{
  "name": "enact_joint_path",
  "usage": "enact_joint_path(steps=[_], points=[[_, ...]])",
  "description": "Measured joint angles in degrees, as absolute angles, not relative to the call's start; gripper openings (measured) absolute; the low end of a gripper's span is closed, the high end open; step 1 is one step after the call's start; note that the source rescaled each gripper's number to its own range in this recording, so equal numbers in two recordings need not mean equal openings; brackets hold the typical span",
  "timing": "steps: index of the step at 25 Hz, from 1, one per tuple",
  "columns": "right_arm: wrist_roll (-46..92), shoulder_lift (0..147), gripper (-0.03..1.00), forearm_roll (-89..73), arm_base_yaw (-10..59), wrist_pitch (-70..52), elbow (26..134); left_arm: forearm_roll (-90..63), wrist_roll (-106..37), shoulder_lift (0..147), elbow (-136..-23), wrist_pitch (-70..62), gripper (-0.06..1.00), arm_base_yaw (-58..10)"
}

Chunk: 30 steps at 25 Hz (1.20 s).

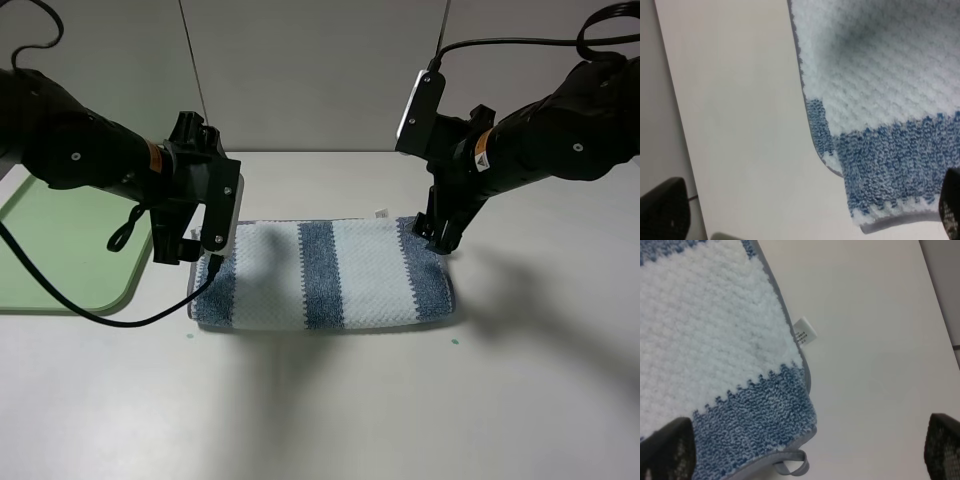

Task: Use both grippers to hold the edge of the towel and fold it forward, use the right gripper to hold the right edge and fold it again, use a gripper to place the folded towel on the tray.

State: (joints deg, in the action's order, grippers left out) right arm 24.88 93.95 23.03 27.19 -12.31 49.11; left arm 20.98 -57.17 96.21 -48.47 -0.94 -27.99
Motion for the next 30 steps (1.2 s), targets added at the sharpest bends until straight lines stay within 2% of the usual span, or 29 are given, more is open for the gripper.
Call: enact_joint_path(steps=[7, 19, 30], points=[[20.8, 93.9, 1.0, 22.4, 27.2, -14.1, 49.1, 21.0, -56.1, 96.2, -48.5, -0.6, 1.0, -28.0], [8.4, 93.9, 1.0, 22.3, 27.2, -16.9, 49.1, 21.0, -38.8, 87.3, -48.5, -1.4, 1.0, -28.0], [7.3, 93.9, 1.0, 22.3, 27.2, -17.6, 49.1, 21.0, -17.4, 72.9, -48.4, -15.8, 1.0, -28.0]])
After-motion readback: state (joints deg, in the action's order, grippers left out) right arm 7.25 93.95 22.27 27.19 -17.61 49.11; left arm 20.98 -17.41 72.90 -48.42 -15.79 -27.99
